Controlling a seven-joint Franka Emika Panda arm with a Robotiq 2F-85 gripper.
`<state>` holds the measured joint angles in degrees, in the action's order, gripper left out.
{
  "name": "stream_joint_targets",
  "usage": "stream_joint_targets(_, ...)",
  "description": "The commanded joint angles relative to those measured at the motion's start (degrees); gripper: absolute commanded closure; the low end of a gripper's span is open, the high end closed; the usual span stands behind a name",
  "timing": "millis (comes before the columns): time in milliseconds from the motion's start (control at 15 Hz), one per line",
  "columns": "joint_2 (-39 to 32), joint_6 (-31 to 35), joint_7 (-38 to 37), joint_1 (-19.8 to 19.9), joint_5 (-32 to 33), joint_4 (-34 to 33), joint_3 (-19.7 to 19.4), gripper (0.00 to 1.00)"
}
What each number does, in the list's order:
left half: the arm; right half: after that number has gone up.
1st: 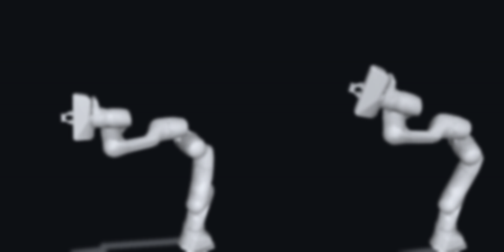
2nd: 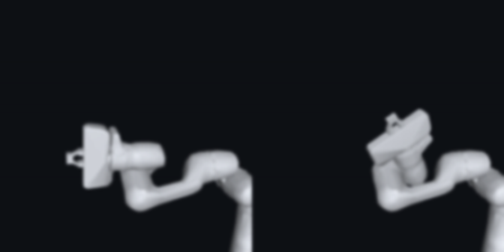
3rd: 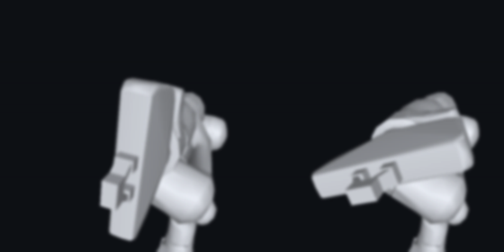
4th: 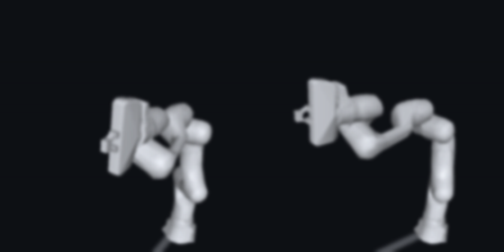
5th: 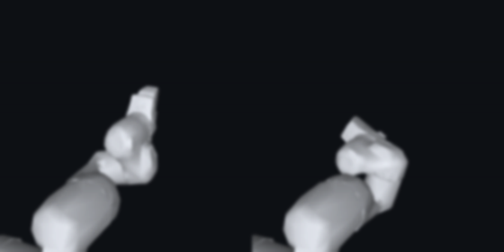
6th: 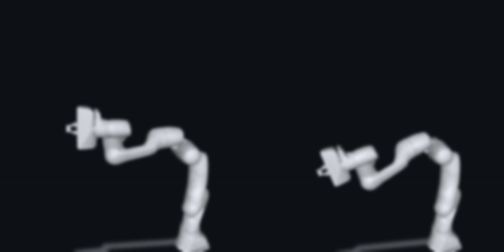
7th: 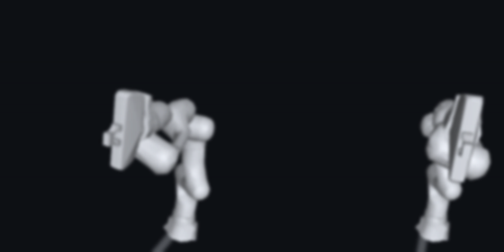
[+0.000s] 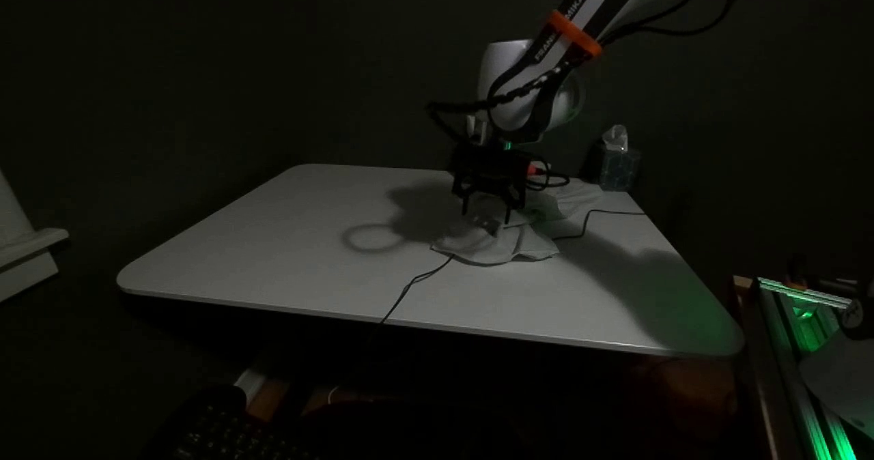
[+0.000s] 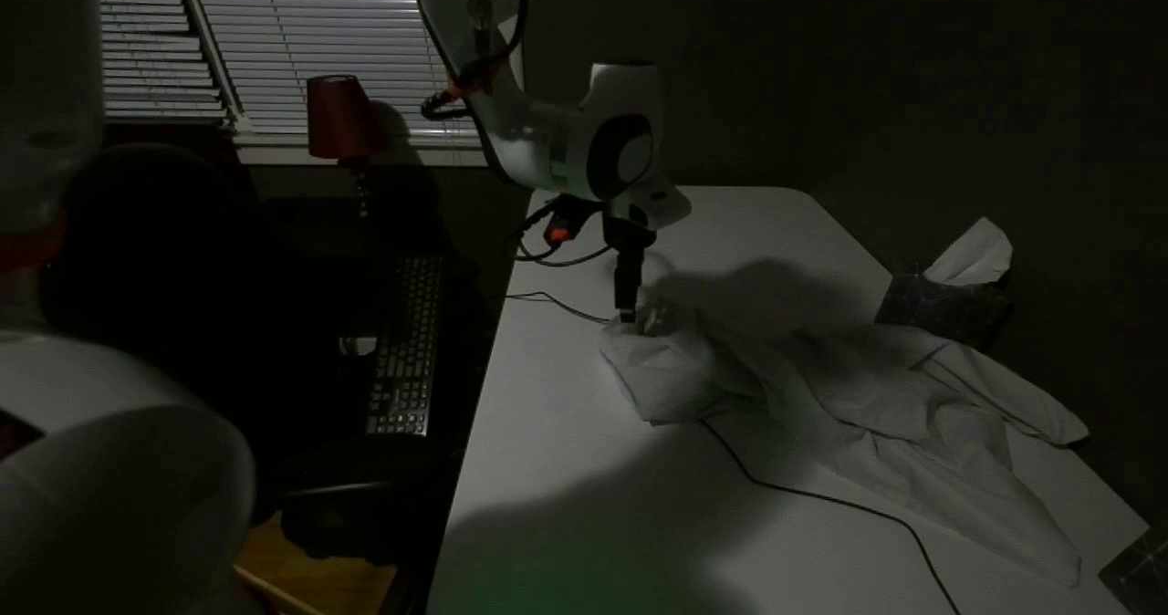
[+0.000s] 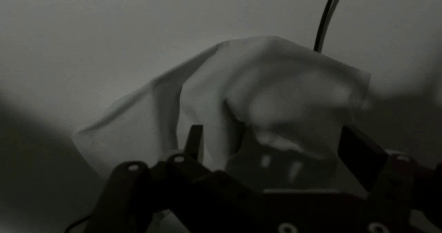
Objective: Fold the white cloth over itself
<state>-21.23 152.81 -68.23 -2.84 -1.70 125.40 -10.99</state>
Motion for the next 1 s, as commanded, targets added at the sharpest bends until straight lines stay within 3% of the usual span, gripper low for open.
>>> stream_joint_targets(0, -6.6, 1.5, -7.7, -4.2, 5.2, -5.3, -3.6, 0.0)
stream_joint_targets(333, -12.0, -1.6, -10.6, -6.0, 6.8, -10.6, -5.4, 0.0)
stream_joint_targets(600, -15.2, -8.2, -7.9, -4.1, 5.0, -14.0, -3.6, 0.0)
stream_joint_targets(667, -15.8, -10.3, -7.3, -3.7, 4.7, -14.9, -3.0, 0.25)
stream_joint_targets(733, -16.4, -12.2, -6.7, -3.3, 4.5, -15.6, -2.5, 0.26)
stream_joint_targets(933, -17.7, -15.4, -7.5, -3.3, 4.8, -17.5, -2.6, 0.49)
